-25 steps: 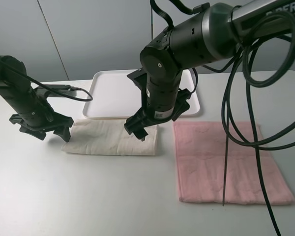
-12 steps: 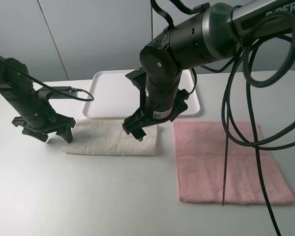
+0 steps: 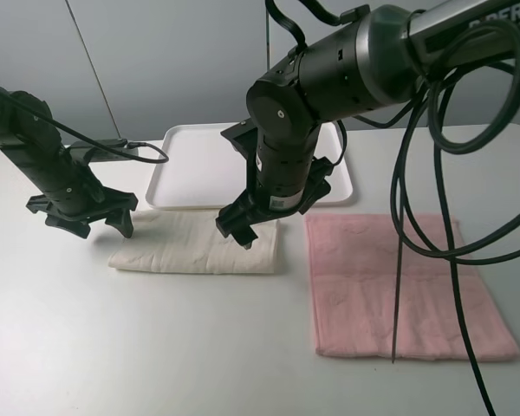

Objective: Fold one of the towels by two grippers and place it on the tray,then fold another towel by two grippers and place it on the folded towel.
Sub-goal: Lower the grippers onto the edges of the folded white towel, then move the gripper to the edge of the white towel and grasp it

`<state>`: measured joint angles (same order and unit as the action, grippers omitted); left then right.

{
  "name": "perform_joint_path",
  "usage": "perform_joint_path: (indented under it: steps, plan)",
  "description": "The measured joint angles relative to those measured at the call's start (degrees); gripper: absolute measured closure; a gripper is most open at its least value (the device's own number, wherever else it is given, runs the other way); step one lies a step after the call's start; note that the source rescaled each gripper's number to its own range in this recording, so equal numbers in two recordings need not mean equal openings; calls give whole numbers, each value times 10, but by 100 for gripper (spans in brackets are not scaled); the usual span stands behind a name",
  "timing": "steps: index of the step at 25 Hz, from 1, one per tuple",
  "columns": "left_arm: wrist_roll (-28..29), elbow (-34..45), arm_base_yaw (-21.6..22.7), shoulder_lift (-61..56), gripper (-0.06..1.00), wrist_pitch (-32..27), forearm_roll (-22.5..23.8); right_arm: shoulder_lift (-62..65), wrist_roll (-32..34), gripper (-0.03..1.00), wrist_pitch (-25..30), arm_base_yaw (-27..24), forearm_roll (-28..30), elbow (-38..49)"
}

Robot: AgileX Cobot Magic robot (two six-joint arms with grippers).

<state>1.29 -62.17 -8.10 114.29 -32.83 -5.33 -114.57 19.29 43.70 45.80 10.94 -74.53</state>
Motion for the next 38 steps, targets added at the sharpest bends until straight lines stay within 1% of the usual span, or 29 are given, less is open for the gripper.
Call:
perform_joint_path:
  steps: [9,16,19,22,26,31,35,38]
  plan:
    - [20,-2,0,20,4,-2,6,0,-9,-1,-1,0,-7,0]
    - [76,-4,0,20,4,-12,64,0,-10,-1,-1,0,-13,0]
    - [87,-4,0,20,4,-17,72,0,-11,-1,-1,-1,-27,0]
    - [89,-4,0,20,4,-18,73,0,-14,-1,-2,-13,-58,0]
    - [90,-4,0,20,4,-19,75,0,-16,-1,-2,-30,-63,0]
    - [73,-4,0,20,4,-28,80,0,-24,-1,-18,-31,-89,-1]
    - [68,-5,0,20,4,-39,85,-1,-43,-1,-34,-31,-116,-1]
    - [67,-5,0,20,4,-45,86,-14,-47,-1,-38,-31,-120,-4]
